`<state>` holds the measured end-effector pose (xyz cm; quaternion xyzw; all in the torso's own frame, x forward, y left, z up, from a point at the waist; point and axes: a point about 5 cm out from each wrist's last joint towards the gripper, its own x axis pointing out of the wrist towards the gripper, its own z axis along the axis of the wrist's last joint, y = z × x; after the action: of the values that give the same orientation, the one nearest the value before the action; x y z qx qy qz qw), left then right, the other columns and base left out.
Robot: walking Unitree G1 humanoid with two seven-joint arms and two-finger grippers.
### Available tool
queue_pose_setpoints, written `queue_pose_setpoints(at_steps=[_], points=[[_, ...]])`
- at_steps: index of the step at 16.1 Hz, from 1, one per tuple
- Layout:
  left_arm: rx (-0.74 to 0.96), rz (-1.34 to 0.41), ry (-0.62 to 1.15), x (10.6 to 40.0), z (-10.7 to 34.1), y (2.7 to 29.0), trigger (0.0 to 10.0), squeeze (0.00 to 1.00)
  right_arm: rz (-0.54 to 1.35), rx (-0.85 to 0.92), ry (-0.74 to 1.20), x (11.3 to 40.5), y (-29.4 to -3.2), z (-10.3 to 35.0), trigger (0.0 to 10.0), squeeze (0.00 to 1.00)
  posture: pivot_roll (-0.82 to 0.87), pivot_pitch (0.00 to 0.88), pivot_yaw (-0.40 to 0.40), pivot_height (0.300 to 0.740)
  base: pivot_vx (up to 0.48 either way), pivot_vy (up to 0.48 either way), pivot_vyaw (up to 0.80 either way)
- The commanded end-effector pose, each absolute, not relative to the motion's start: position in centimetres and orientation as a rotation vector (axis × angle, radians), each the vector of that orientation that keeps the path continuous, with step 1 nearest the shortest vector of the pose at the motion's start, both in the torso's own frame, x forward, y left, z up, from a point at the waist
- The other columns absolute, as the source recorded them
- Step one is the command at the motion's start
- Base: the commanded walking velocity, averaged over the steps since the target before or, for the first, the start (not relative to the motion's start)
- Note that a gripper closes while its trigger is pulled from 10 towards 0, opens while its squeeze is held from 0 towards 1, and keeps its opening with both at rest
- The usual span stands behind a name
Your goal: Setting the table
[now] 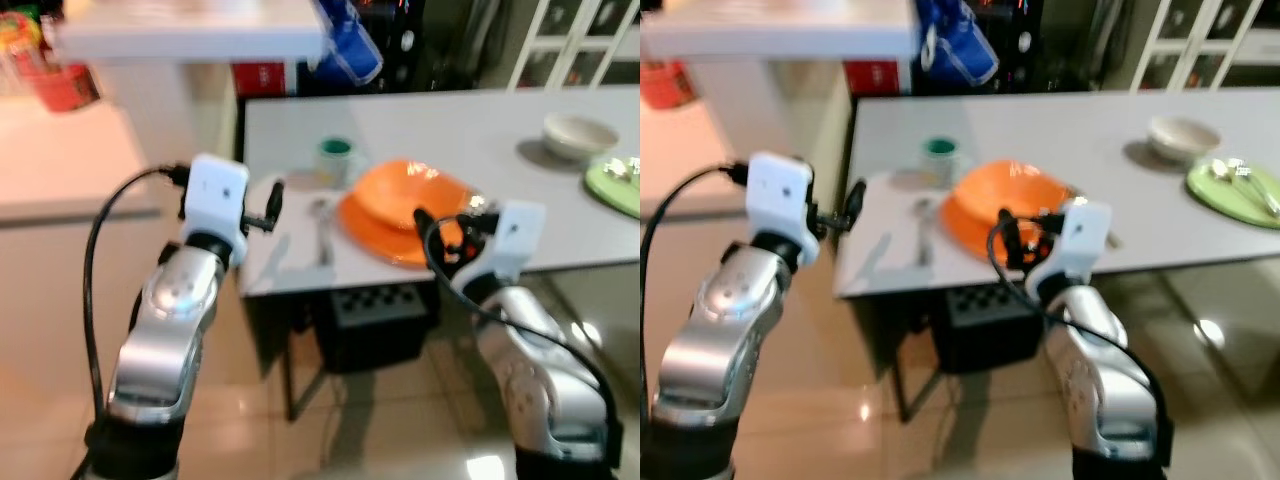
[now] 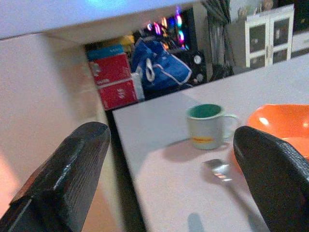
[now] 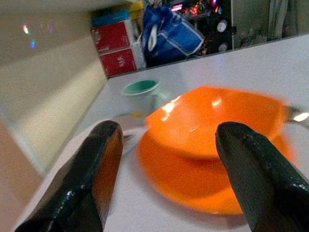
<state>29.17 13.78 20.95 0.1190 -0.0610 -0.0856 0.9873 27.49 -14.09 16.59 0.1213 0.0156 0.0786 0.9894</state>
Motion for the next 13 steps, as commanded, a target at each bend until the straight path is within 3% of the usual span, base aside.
queue_pose_setpoints(at_steps=[1,13], points=[[0.258,-0.137,-0.120,29.22,20.95,14.44,10.0,0.00,0.182,0.244,0.010,27.72,-13.47,17.20,10.0,0.00,-0.01,0.000,0.001,0.740,0.000,0.480,0.00],[0.254,-0.104,-0.125,29.60,20.88,14.89,10.0,0.00,0.178,0.163,0.032,28.27,-13.46,16.87,10.0,0.00,-0.01,0.000,-0.007,0.740,0.000,0.480,0.00]])
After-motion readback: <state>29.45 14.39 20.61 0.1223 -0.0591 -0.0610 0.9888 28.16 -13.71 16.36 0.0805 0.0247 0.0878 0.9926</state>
